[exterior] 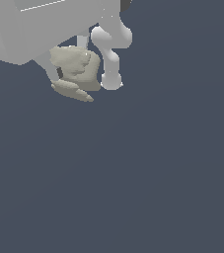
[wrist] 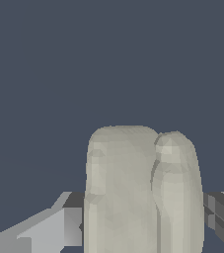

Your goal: Pick up the object and move it to a goal position.

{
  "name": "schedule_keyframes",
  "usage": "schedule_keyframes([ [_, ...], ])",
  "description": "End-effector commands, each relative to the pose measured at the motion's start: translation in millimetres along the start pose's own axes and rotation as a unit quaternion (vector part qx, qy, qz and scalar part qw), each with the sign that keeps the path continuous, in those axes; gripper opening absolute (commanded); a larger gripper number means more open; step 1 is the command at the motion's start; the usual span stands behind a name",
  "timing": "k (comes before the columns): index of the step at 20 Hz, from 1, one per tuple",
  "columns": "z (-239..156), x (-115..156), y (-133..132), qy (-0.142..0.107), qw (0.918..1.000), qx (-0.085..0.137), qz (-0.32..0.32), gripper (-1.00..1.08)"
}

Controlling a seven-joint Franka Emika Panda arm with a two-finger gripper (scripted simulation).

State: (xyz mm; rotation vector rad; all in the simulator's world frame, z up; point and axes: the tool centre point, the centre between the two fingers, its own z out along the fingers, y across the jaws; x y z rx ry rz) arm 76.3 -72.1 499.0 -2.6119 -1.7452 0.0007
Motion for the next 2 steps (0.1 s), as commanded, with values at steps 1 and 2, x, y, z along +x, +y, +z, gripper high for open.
schedule_keyframes([
  [1,-0.8,-0.1,0.3,0.000,1.0000,0.000,0.000,-1.00],
  [2,-0.8,-0.1,0.3,0.000,1.0000,0.000,0.000,-1.00],
])
